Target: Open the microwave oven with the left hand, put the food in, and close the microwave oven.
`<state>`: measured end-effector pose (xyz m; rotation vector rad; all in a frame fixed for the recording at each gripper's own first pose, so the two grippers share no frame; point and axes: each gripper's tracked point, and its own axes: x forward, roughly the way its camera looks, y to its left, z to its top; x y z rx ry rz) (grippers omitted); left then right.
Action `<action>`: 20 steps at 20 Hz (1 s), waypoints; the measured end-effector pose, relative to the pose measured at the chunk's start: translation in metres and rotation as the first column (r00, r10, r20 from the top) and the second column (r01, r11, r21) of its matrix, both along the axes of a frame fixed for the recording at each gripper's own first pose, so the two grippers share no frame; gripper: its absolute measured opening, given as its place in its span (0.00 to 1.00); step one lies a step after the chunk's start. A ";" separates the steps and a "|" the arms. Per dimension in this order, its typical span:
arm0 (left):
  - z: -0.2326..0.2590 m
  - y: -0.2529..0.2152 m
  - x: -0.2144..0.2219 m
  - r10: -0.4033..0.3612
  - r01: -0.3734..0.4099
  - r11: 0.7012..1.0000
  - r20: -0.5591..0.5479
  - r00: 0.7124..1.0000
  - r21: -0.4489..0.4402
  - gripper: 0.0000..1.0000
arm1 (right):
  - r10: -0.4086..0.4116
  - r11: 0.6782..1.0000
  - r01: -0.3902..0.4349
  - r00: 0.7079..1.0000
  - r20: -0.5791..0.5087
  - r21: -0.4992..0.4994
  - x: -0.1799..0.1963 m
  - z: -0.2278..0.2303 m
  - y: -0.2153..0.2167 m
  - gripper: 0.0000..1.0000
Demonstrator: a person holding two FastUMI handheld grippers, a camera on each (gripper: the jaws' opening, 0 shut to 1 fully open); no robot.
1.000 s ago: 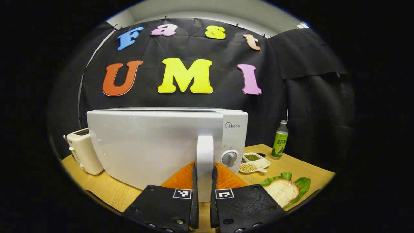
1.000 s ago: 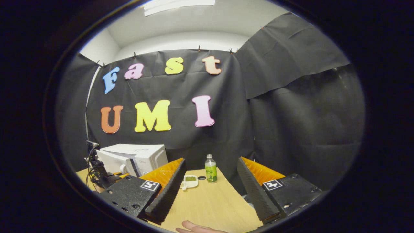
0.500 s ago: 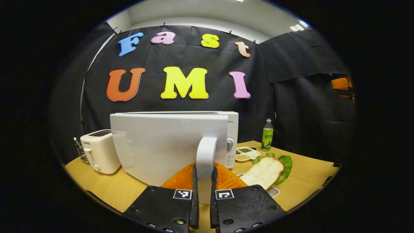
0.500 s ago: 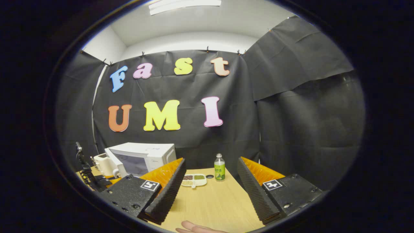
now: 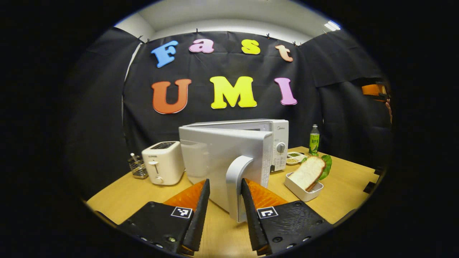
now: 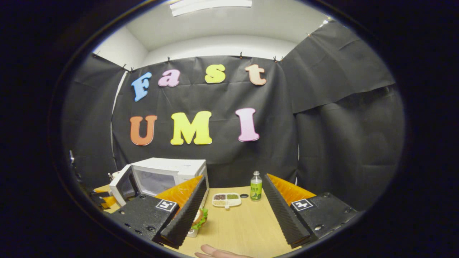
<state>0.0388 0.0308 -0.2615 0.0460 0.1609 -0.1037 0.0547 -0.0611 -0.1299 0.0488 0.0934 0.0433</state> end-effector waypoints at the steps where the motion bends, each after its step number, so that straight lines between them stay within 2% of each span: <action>1: 0.008 0.010 -0.014 0.023 -0.023 1.000 -0.001 1.000 -0.008 0.55 | 0.009 1.000 -0.009 1.000 -0.007 -0.004 0.003 -0.002 0.004 1.00; 2: 0.016 0.021 -0.026 0.052 -0.052 0.998 0.002 0.999 -0.019 0.58 | 0.019 1.000 -0.020 1.000 -0.018 -0.010 0.007 -0.006 0.008 1.00; 4: 0.034 0.037 -0.043 0.093 -0.093 0.994 0.009 0.996 -0.050 0.74 | 0.021 1.000 -0.022 0.999 -0.042 -0.021 0.020 -0.012 0.012 1.00; 5: 0.042 0.046 -0.049 0.126 -0.125 0.990 0.013 0.992 -0.063 0.86 | 0.020 1.000 -0.021 0.999 -0.046 -0.016 0.027 -0.012 0.014 0.92; 6: 0.050 0.053 -0.052 0.153 -0.151 0.986 0.019 0.988 -0.075 0.90 | 0.026 1.000 -0.027 0.998 -0.056 -0.015 0.034 -0.014 0.019 1.00; 7: 0.062 0.057 -0.053 0.171 -0.168 0.982 0.033 0.985 -0.084 0.94 | 0.038 0.999 -0.040 0.997 -0.073 -0.021 0.040 -0.017 0.024 1.00; 8: 0.073 0.059 -0.053 0.172 -0.167 0.982 0.051 0.984 -0.092 0.94 | 0.050 0.998 -0.054 0.994 -0.094 -0.032 0.047 -0.021 0.029 1.00; 9: 0.080 0.058 -0.051 0.172 -0.165 0.981 0.063 0.983 -0.106 0.96 | 0.056 0.997 -0.061 0.992 -0.116 -0.042 0.054 -0.025 0.031 0.92; 10: 0.086 0.060 -0.051 0.177 -0.169 0.979 0.062 0.982 -0.118 0.85 | 0.069 0.996 -0.077 0.988 -0.141 -0.046 0.060 -0.030 0.034 0.92; 11: 0.091 0.061 -0.047 0.177 -0.168 0.978 0.062 0.982 -0.128 0.84 | 0.087 0.994 -0.096 0.980 -0.179 -0.044 0.066 -0.038 0.039 1.00; 12: 0.094 0.062 -0.045 0.183 -0.174 0.977 0.057 0.981 -0.126 0.84 | 0.107 0.993 -0.116 0.969 -0.222 -0.029 0.072 -0.047 0.042 1.00; 13: 0.099 0.062 -0.041 0.190 -0.182 0.976 0.060 0.980 -0.123 0.95 | 0.141 0.989 -0.147 0.952 -0.270 -0.003 0.078 -0.056 0.048 0.93; 14: 0.103 0.064 -0.037 0.204 -0.197 0.974 0.058 0.977 -0.116 0.95 | 0.176 0.984 -0.177 0.928 -0.329 0.029 0.086 -0.067 0.054 1.00; 15: 0.105 0.065 -0.034 0.221 -0.215 0.970 0.050 0.974 -0.111 0.95 | 0.212 0.977 -0.203 0.893 -0.397 0.064 0.090 -0.079 0.058 1.00; 16: 0.110 0.060 -0.032 0.219 -0.212 0.971 0.053 0.974 -0.109 0.95 | 0.255 0.967 -0.232 0.855 -0.452 0.107 0.093 -0.091 0.062 0.93; 17: 0.117 0.057 -0.032 0.219 -0.212 0.972 0.064 0.974 -0.106 0.95 | 0.293 0.956 -0.253 0.819 -0.493 0.148 0.098 -0.101 0.066 1.00; 18: 0.125 0.053 -0.032 0.223 -0.215 0.971 0.077 0.972 -0.103 0.95 | 0.317 0.948 -0.264 0.784 -0.534 0.176 0.103 -0.112 0.068 0.92; 19: 0.131 0.050 -0.032 0.225 -0.216 0.971 0.091 0.970 -0.101 0.95 | 0.335 0.942 -0.267 0.748 -0.573 0.202 0.107 -0.124 0.069 1.00; 20: 0.138 0.045 -0.032 0.227 -0.218 0.971 0.104 0.968 -0.096 0.95 | 0.359 0.933 -0.278 0.708 -0.608 0.226 0.109 -0.137 0.071 1.00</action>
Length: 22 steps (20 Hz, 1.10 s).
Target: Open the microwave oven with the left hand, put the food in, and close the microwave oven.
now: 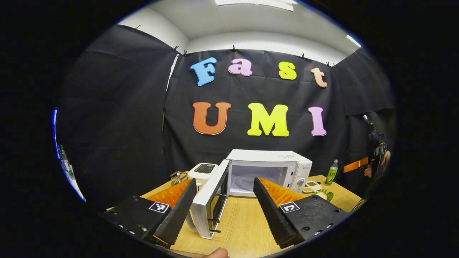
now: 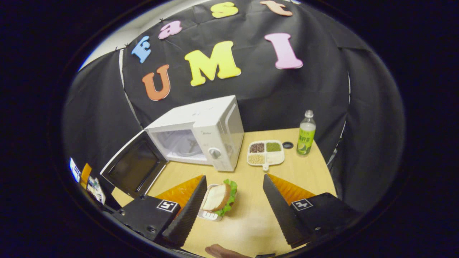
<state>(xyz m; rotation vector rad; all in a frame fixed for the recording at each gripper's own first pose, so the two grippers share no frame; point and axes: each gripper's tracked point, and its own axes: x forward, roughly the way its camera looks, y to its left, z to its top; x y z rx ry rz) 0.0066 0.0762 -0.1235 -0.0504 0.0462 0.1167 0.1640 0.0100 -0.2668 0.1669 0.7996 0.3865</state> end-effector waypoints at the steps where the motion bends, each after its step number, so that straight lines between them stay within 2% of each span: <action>1: 0.003 -0.003 0.002 0.003 -0.004 1.000 0.009 1.000 0.009 0.95 | 0.035 0.999 -0.034 0.998 -0.053 0.007 0.003 -0.014 0.003 0.99; 3: 0.003 -0.010 0.006 0.015 -0.015 1.000 0.007 1.000 0.024 0.95 | 0.108 0.994 -0.103 0.984 -0.142 0.041 0.007 -0.039 0.011 0.99; 4: 0.003 -0.016 0.008 0.014 -0.014 0.999 0.005 1.000 0.036 0.95 | 0.148 0.988 -0.136 0.970 -0.191 0.078 0.004 -0.050 0.016 0.87; 6: -0.001 -0.024 0.012 0.012 -0.012 0.999 -0.008 1.000 0.051 0.95 | 0.211 0.972 -0.170 0.933 -0.292 0.162 0.000 -0.071 0.032 0.87; 8: -0.009 -0.030 0.015 0.003 -0.001 0.998 -0.033 0.999 0.058 0.95 | 0.260 0.957 -0.195 0.904 -0.341 0.214 -0.001 -0.085 0.039 0.86; 12: -0.013 -0.029 0.015 0.011 -0.008 0.997 -0.046 0.999 0.071 0.95 | 0.268 0.948 -0.162 0.871 -0.412 0.274 0.005 -0.109 0.043 0.80; 13: -0.016 -0.029 0.015 0.019 -0.015 0.997 -0.048 0.999 0.077 0.95 | 0.267 0.944 -0.147 0.865 -0.424 0.295 0.005 -0.113 0.045 0.91; 14: -0.017 -0.029 0.016 0.022 -0.018 0.997 -0.049 0.999 0.080 0.95 | 0.263 0.942 -0.131 0.858 -0.441 0.309 0.004 -0.119 0.046 0.72; 15: -0.019 -0.027 0.016 0.025 -0.021 0.997 -0.051 0.998 0.079 0.84 | 0.266 0.936 -0.116 0.850 -0.455 0.331 0.002 -0.120 0.049 0.75; 16: -0.021 -0.028 0.016 0.021 -0.017 0.997 -0.057 0.998 0.076 0.95 | 0.267 0.932 -0.102 0.843 -0.468 0.347 0.000 -0.121 0.049 0.44; 17: -0.024 -0.029 0.013 0.017 -0.012 0.997 -0.063 0.998 0.074 0.84 | 0.270 0.929 -0.100 0.842 -0.468 0.355 0.000 -0.117 0.050 0.44; 18: -0.026 -0.029 0.010 0.013 -0.008 0.998 -0.071 0.997 0.069 0.84 | 0.272 0.929 -0.105 0.844 -0.463 0.354 -0.003 -0.117 0.052 0.31; 19: -0.027 -0.027 0.008 0.009 -0.004 0.998 -0.071 0.997 0.066 0.84 | 0.276 0.930 -0.117 0.848 -0.453 0.348 -0.005 -0.111 0.053 0.29; 20: -0.027 -0.026 0.006 0.008 -0.004 0.998 -0.067 0.998 0.065 0.95 | 0.278 0.933 -0.131 0.855 -0.437 0.336 -0.008 -0.105 0.053 0.36; 21: -0.027 -0.024 0.004 0.009 -0.005 0.998 -0.063 0.998 0.064 0.84 | 0.282 0.936 -0.154 0.868 -0.409 0.318 -0.010 -0.097 0.053 0.36; 22: -0.026 -0.023 0.003 0.008 -0.004 0.998 -0.059 0.998 0.062 0.84 | 0.286 0.938 -0.179 0.882 -0.374 0.296 -0.014 -0.089 0.054 0.27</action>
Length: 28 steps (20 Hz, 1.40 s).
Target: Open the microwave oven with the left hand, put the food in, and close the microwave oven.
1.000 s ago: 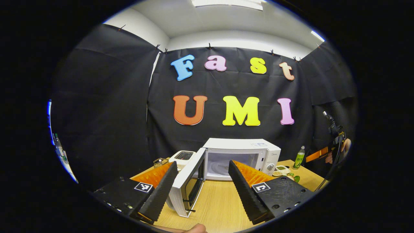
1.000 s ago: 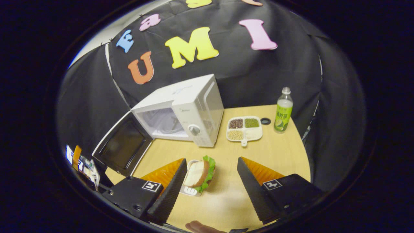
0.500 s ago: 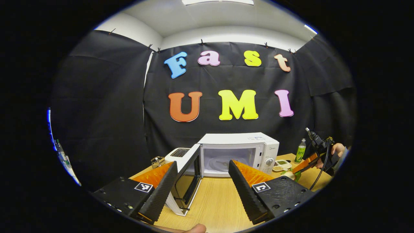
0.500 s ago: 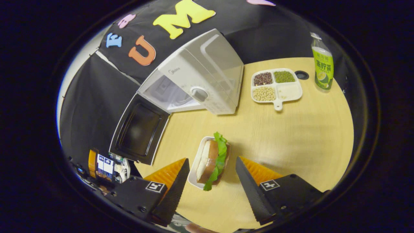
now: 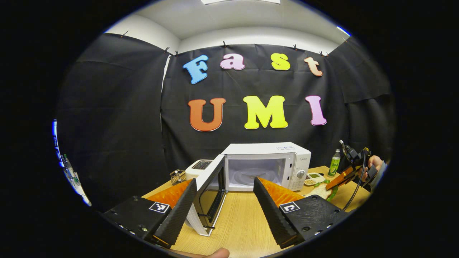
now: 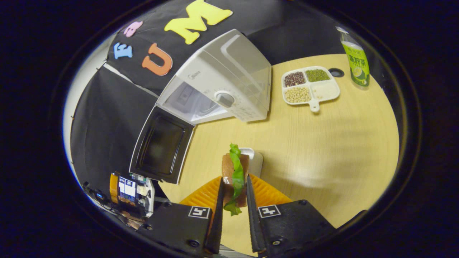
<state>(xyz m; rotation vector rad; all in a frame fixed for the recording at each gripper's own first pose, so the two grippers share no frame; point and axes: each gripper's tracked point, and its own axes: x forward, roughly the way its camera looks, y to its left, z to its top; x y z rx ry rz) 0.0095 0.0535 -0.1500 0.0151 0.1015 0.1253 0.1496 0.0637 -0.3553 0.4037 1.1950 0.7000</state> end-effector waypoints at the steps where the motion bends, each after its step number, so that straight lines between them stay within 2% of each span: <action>1: 0.000 0.002 0.000 -0.005 0.005 1.000 0.005 1.000 -0.002 0.84 | 0.016 1.000 -0.015 0.999 0.051 -0.017 -0.003 0.009 0.002 0.27; 2: 0.000 0.004 -0.002 -0.005 0.005 1.000 0.008 1.000 0.000 0.84 | 0.038 0.999 -0.035 0.994 0.099 -0.036 -0.008 0.019 0.005 0.27; 3: -0.001 0.009 -0.002 0.001 -0.001 1.000 0.010 1.000 0.004 0.84 | 0.055 0.997 -0.047 0.989 0.139 -0.055 -0.012 0.028 0.008 0.35; 5: 0.000 0.015 -0.004 0.001 -0.001 1.000 0.015 1.000 0.007 0.84 | 0.080 0.993 -0.061 0.974 0.211 -0.098 -0.023 0.044 0.015 0.34; 6: 0.001 0.018 -0.006 -0.002 0.002 1.000 0.020 1.000 0.003 0.84 | 0.100 0.989 -0.068 0.962 0.256 -0.133 -0.027 0.051 0.020 0.24; 7: 0.002 0.019 -0.008 -0.008 0.008 1.000 0.026 1.000 -0.002 0.84 | 0.123 0.983 -0.073 0.946 0.301 -0.169 -0.031 0.056 0.025 0.31; 8: 0.002 0.022 -0.011 -0.011 0.011 1.000 0.034 0.999 -0.006 0.84 | 0.147 0.974 -0.075 0.926 0.348 -0.213 -0.035 0.061 0.030 0.23; 9: 0.003 0.026 -0.012 -0.014 0.015 1.000 0.040 0.999 -0.009 0.84 | 0.174 0.965 -0.076 0.903 0.392 -0.253 -0.038 0.066 0.036 0.31; 10: 0.003 0.030 -0.013 -0.018 0.019 1.000 0.048 0.999 -0.011 0.95 | 0.198 0.954 -0.074 0.882 0.427 -0.290 -0.042 0.070 0.043 0.24; 11: 0.003 0.033 -0.015 -0.022 0.023 1.000 0.052 0.998 -0.014 0.95 | 0.225 0.944 -0.075 0.859 0.459 -0.323 -0.046 0.074 0.052 0.24; 12: 0.001 0.037 -0.017 -0.022 0.023 1.000 0.055 0.998 -0.012 0.95 | 0.253 0.932 -0.075 0.835 0.489 -0.355 -0.050 0.076 0.061 0.31; 14: 0.000 0.055 -0.022 0.007 -0.008 1.000 0.068 0.998 0.015 0.95 | 0.271 0.916 -0.043 0.799 0.537 -0.399 -0.049 0.079 0.081 0.31; 15: -0.005 0.061 -0.025 0.021 -0.022 0.999 0.064 0.998 0.026 0.95 | 0.284 0.909 -0.032 0.776 0.563 -0.415 -0.046 0.080 0.094 0.23; 16: -0.008 0.065 -0.029 0.025 -0.028 0.999 0.063 0.998 0.035 0.95 | 0.286 0.907 -0.016 0.759 0.585 -0.422 -0.043 0.081 0.106 0.23; 17: -0.008 0.068 -0.031 0.025 -0.028 0.999 0.066 0.997 0.039 0.95 | 0.286 0.907 -0.003 0.740 0.609 -0.422 -0.039 0.082 0.121 0.31; 20: -0.013 0.080 -0.039 0.028 -0.032 0.998 0.067 0.997 0.049 0.95 | 0.269 0.913 0.030 0.704 0.657 -0.406 -0.027 0.076 0.165 0.31; 23: -0.020 0.093 -0.047 0.051 -0.055 0.997 0.072 0.996 0.052 0.95 | 0.193 0.935 0.087 0.689 0.699 -0.344 -0.003 0.069 0.207 0.31; 26: -0.032 0.097 -0.050 0.050 -0.051 0.998 0.053 0.997 0.027 0.95 | 0.109 0.939 0.173 0.671 0.734 -0.298 0.026 0.057 0.236 0.31; 27: -0.036 0.099 -0.049 0.048 -0.048 0.999 0.045 0.998 0.016 0.95 | 0.068 0.938 0.215 0.656 0.751 -0.273 0.037 0.056 0.243 0.25; 28: -0.040 0.100 -0.048 0.048 -0.048 0.999 0.039 0.998 0.007 0.95 | 0.021 0.934 0.261 0.640 0.768 -0.243 0.048 0.055 0.248 0.31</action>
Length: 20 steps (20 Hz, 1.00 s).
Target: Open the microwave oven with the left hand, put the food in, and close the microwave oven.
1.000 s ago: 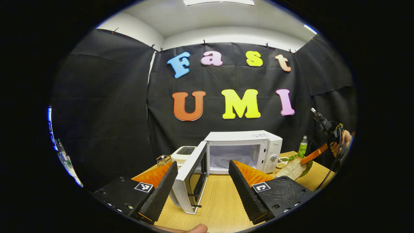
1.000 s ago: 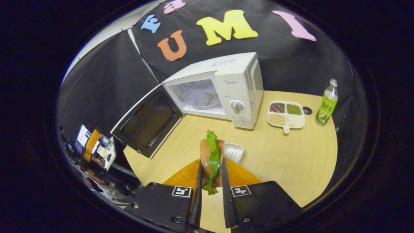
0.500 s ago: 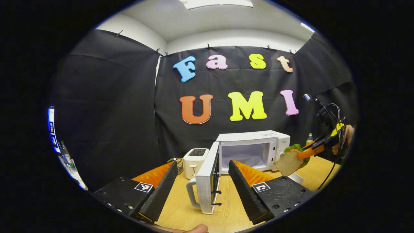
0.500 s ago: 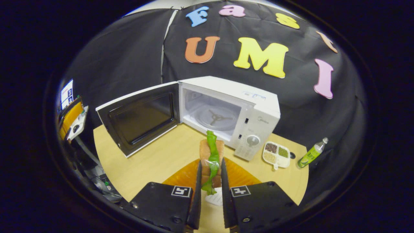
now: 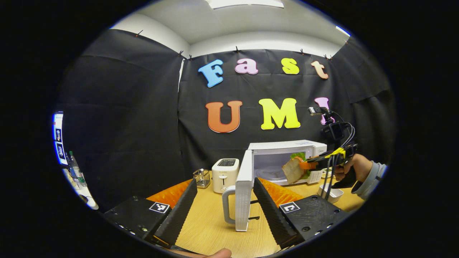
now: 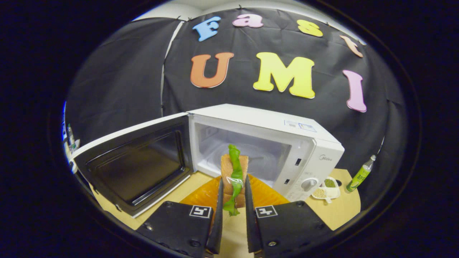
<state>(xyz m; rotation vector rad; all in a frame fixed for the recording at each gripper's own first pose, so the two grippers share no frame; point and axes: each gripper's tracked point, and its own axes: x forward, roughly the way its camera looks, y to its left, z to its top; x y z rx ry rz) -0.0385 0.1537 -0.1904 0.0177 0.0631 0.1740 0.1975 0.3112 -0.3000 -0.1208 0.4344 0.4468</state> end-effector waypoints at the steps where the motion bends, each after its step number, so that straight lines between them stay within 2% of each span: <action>1: -0.003 0.002 -0.001 0.001 -0.001 1.000 -0.005 1.000 -0.009 0.95 | -0.038 0.999 0.038 0.999 0.013 0.033 0.009 -0.002 0.006 0.31; 2: -0.006 0.002 -0.001 0.000 -0.001 1.000 -0.017 1.000 -0.021 0.95 | -0.073 0.995 0.072 0.997 0.008 0.068 0.018 -0.007 0.011 0.25; 3: -0.009 0.001 0.001 -0.003 0.002 0.999 -0.026 1.000 -0.036 0.95 | -0.100 0.989 0.100 0.995 -0.010 0.106 0.027 -0.014 0.018 0.25; 4: -0.010 0.000 0.001 -0.010 0.009 0.999 -0.029 1.000 -0.048 0.84 | -0.120 0.982 0.123 0.992 -0.031 0.145 0.035 -0.019 0.023 0.25; 5: -0.010 -0.003 0.002 -0.019 0.017 0.998 -0.032 0.999 -0.057 0.95 | -0.141 0.970 0.149 0.989 -0.050 0.193 0.044 -0.023 0.028 0.25; 6: -0.011 -0.003 0.001 -0.020 0.018 0.998 -0.033 0.999 -0.055 0.84 | -0.173 0.952 0.185 0.982 -0.071 0.242 0.055 -0.027 0.031 0.25; 7: -0.010 0.000 0.002 -0.011 0.009 0.999 -0.031 0.999 -0.047 0.95 | -0.208 0.928 0.229 0.973 -0.103 0.294 0.066 -0.033 0.033 0.25; 8: -0.009 0.003 0.002 -0.002 0.000 0.999 -0.029 1.000 -0.041 0.84 | -0.238 0.895 0.273 0.961 -0.142 0.353 0.076 -0.039 0.037 0.25; 9: -0.009 0.004 0.001 0.003 -0.004 0.999 -0.028 1.000 -0.040 0.84 | -0.264 0.849 0.320 0.946 -0.186 0.420 0.087 -0.043 0.041 0.25; 10: -0.008 0.003 0.000 -0.002 0.001 0.999 -0.030 1.000 -0.051 0.84 | -0.293 0.790 0.373 0.927 -0.235 0.486 0.094 -0.046 0.045 0.26; 11: -0.006 0.001 0.002 -0.014 0.012 0.998 -0.026 1.000 -0.066 0.95 | -0.325 0.725 0.427 0.904 -0.277 0.540 0.104 -0.048 0.047 0.31; 12: -0.005 -0.001 0.003 -0.022 0.020 0.997 -0.026 0.999 -0.078 0.95 | -0.357 0.656 0.477 0.879 -0.317 0.584 0.113 -0.054 0.048 0.31; 13: -0.007 0.002 0.002 -0.022 0.019 0.996 -0.034 0.999 -0.089 0.84 | -0.384 0.593 0.525 0.851 -0.359 0.611 0.122 -0.062 0.050 0.31; 14: -0.008 0.006 0.003 -0.014 0.010 0.996 -0.040 0.999 -0.094 0.84 | -0.406 0.533 0.565 0.824 -0.396 0.630 0.127 -0.068 0.050 0.31; 15: -0.008 0.009 0.003 -0.004 0.001 0.996 -0.041 0.999 -0.093 0.95 | -0.421 0.466 0.597 0.799 -0.430 0.653 0.136 -0.072 0.050 0.31; 16: -0.008 0.014 0.002 0.007 -0.011 0.996 -0.042 0.999 -0.091 0.95 | -0.426 0.412 0.622 0.778 -0.462 0.666 0.141 -0.076 0.050 0.31; 17: -0.008 0.017 0.001 0.019 -0.023 0.995 -0.045 0.999 -0.093 0.95 | -0.434 0.371 0.647 0.755 -0.491 0.666 0.145 -0.082 0.049 0.31; 18: -0.011 0.020 0.000 0.029 -0.034 0.995 -0.050 0.998 -0.097 0.95 | -0.436 0.341 0.667 0.737 -0.517 0.663 0.151 -0.091 0.048 0.24; 19: -0.012 0.022 -0.001 0.034 -0.039 0.994 -0.051 0.998 -0.107 0.95 | -0.425 0.330 0.675 0.731 -0.535 0.660 0.153 -0.097 0.050 0.32; 20: -0.014 0.023 -0.001 0.036 -0.042 0.992 -0.050 0.998 -0.118 0.95 | -0.426 0.335 0.680 0.726 -0.539 0.652 0.154 -0.102 0.049 0.33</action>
